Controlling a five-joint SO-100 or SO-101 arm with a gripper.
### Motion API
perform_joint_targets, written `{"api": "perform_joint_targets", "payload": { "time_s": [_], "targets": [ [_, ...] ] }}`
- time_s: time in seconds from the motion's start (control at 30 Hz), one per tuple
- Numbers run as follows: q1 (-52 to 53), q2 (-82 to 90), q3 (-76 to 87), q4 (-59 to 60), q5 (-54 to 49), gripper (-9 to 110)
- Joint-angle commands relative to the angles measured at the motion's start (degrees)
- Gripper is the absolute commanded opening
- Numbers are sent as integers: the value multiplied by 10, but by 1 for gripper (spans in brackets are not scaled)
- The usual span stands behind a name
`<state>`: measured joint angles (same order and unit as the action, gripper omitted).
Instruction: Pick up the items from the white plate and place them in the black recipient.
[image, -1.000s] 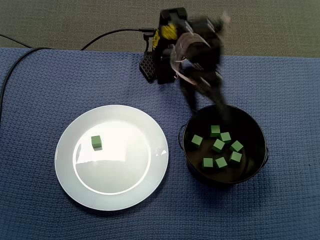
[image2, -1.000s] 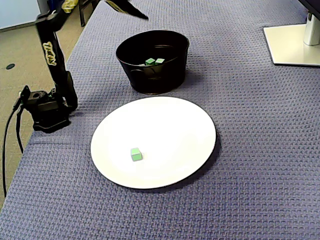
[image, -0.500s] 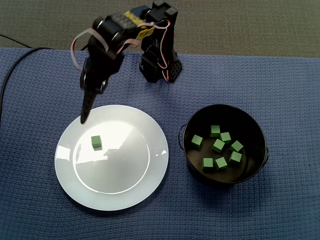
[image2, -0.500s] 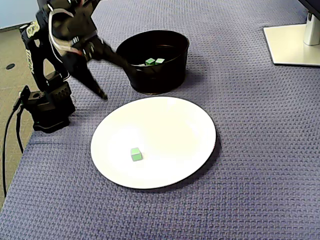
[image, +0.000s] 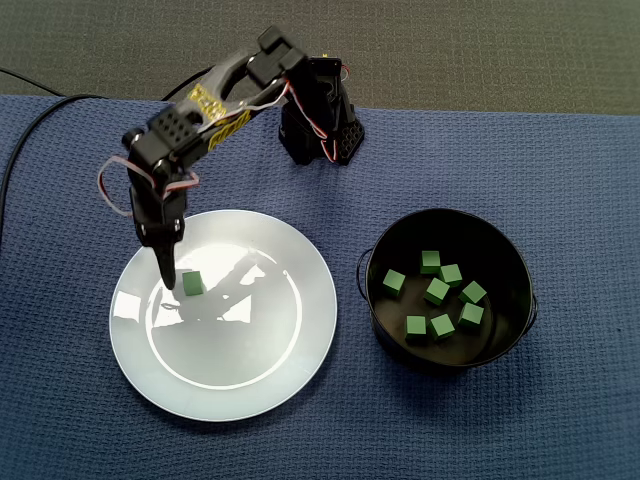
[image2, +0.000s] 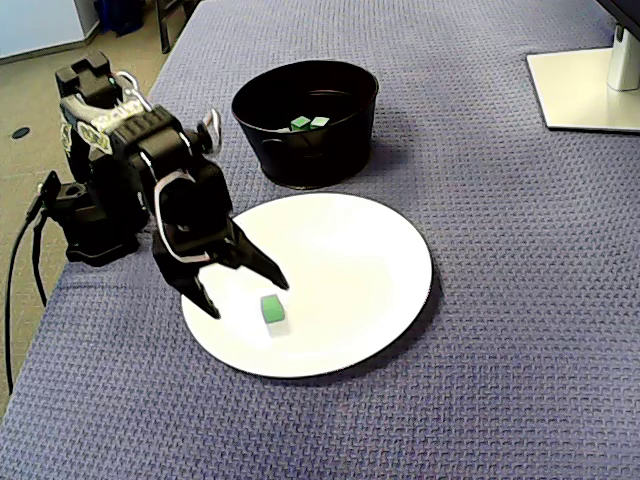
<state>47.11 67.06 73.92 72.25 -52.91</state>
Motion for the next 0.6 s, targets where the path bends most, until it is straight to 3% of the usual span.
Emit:
{"api": "perform_joint_targets", "payload": {
  "time_s": [0.0, 0.57],
  "targets": [
    [-5, -18, -28, -12, -5, 36],
    [-33, -36, -18, -16, 89, 28]
  ]
}}
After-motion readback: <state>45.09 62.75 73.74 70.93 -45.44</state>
